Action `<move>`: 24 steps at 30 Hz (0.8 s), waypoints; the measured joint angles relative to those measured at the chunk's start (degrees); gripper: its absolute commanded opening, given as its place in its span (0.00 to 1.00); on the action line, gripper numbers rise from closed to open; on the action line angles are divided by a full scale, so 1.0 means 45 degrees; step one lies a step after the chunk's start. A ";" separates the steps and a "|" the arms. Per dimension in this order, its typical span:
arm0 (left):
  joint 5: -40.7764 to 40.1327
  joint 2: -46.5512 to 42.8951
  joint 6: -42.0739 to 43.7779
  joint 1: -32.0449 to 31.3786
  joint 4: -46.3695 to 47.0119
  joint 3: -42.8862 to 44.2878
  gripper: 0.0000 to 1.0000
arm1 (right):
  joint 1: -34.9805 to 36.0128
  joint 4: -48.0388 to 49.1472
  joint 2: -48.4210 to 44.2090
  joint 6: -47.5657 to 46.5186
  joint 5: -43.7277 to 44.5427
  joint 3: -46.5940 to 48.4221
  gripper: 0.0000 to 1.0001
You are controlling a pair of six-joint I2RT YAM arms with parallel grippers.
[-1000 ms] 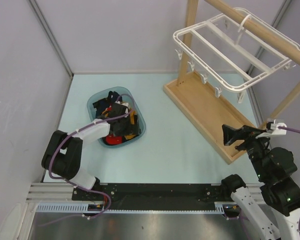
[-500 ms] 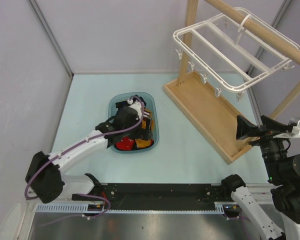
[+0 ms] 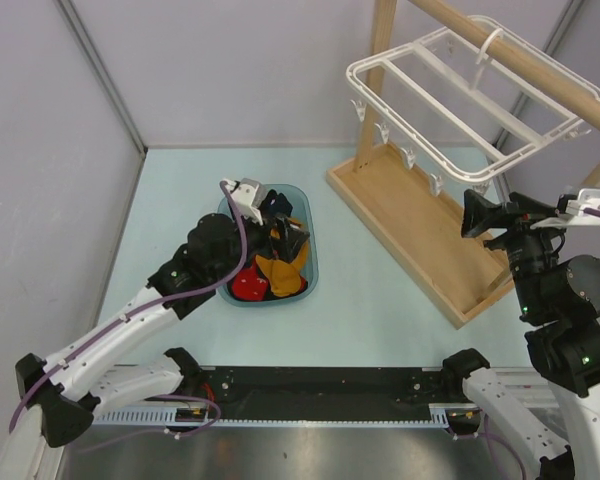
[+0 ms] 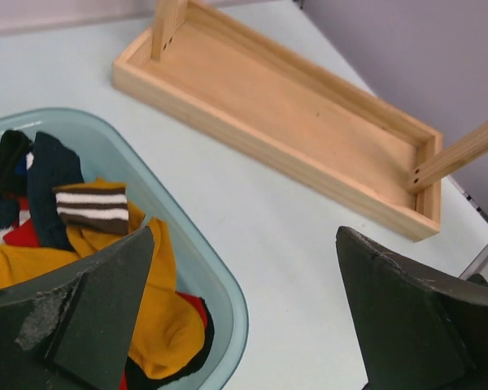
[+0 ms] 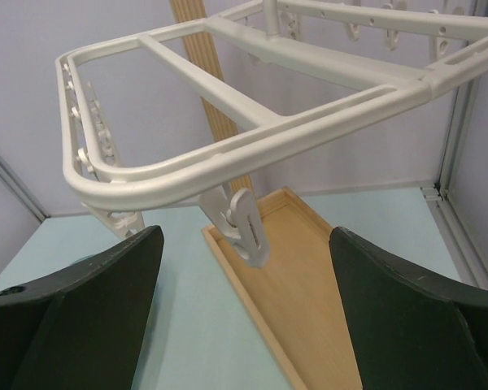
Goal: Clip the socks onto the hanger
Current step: Open the clamp at the hanger.
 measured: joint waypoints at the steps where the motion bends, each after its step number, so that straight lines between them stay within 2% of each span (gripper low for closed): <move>1: 0.0000 -0.0083 0.0058 -0.0039 0.0204 -0.0053 1.00 | 0.0000 0.0121 0.0087 -0.0005 0.0015 0.0005 0.86; 10: 0.0233 -0.0160 0.0423 -0.0393 0.1603 -0.0228 1.00 | 0.0000 0.0709 0.0680 -0.0053 0.0427 0.0209 0.70; 24: 0.0665 0.0588 0.0831 -0.1088 0.2443 -0.0228 1.00 | 0.0000 0.0797 0.0758 -0.0321 0.0714 0.0393 0.43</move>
